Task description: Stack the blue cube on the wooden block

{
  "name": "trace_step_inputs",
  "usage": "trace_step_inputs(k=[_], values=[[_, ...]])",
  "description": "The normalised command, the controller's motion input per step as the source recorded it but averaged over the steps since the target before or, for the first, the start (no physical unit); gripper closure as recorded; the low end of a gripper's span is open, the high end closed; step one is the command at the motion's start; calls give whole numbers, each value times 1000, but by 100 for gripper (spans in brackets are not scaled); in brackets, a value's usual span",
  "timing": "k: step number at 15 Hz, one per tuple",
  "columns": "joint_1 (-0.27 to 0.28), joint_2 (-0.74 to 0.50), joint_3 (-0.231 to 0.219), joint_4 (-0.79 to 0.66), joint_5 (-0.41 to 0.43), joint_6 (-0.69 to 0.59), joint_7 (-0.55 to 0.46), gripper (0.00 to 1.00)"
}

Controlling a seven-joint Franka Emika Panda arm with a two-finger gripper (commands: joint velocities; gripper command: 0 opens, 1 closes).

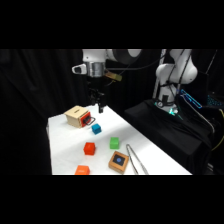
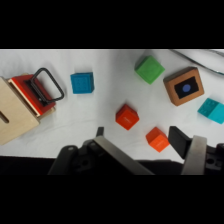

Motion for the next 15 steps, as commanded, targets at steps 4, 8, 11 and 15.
trace_step_inputs(k=[4, 8, 11, 15], values=[[-30, 34, 7, 25, -22, 31, -4, 0], [-82, 107, -36, 75, 24, 163, -162, 0], [-124, 158, -70, 126, 30, 245, -268, 0], [-132, 198, -55, 192, 64, 177, -309, 0]])
